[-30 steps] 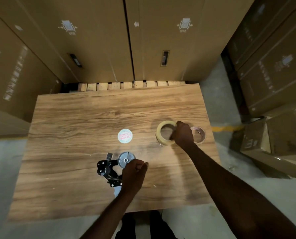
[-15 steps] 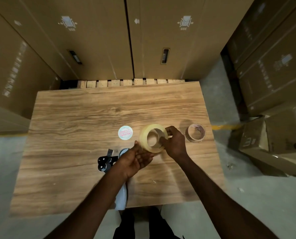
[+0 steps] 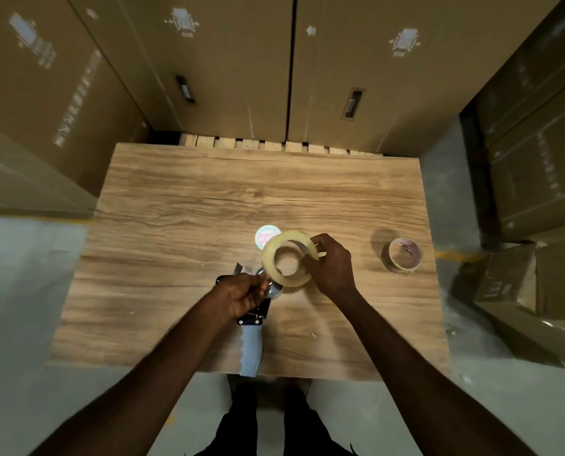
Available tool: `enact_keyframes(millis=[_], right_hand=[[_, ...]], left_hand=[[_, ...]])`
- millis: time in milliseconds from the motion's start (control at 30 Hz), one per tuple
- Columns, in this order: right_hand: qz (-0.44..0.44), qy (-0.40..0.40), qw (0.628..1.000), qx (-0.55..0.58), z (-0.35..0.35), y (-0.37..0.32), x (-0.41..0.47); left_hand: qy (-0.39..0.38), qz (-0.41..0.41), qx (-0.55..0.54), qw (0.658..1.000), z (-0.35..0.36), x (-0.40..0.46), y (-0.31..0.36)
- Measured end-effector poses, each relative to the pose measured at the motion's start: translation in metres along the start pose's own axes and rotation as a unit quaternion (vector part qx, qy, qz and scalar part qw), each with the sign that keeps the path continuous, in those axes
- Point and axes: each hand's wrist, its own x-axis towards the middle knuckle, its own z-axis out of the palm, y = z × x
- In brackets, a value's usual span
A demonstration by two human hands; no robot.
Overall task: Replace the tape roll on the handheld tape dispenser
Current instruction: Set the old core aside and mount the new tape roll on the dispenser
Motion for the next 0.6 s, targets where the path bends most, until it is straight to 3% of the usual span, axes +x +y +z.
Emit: enact_keyframes(millis=[233,600], right_hand=[[-0.025,-0.024,0.994,-0.1,0.016,-0.008,-0.009],[-0.035,-0.089,0.979,-0.178,0.038,-0.029,-0.001]], left_hand=[[0.1,0.038,0.08,0.991,-0.034,0.011,-0.007],[0.121,0.036,0.01,0.992,-0.049,0.015,-0.034]])
